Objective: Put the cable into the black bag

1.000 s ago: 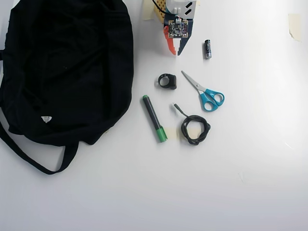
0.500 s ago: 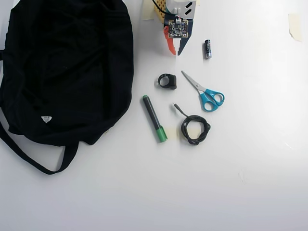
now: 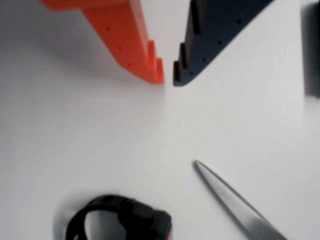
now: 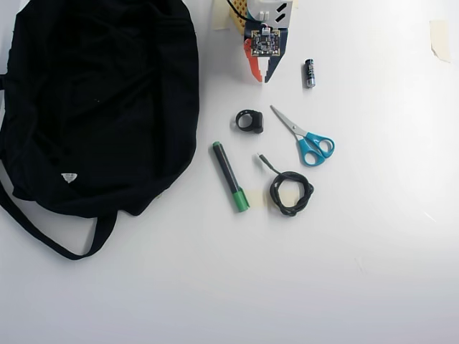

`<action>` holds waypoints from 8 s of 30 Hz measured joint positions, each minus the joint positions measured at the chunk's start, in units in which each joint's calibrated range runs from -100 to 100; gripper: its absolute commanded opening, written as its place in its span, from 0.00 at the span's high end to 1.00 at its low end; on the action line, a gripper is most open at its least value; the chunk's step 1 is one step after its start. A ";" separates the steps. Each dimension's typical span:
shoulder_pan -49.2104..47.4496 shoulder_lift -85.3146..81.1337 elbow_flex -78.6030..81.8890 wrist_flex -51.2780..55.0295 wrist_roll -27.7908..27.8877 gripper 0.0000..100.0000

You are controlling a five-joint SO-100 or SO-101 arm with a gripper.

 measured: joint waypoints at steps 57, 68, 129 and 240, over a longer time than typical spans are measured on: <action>-4.48 34.70 -25.94 -29.45 -0.34 0.98; -5.51 59.36 -41.12 -61.91 0.05 0.98; -4.34 94.15 -101.65 -5.93 0.05 0.98; -4.41 147.03 -147.80 18.72 -8.01 0.90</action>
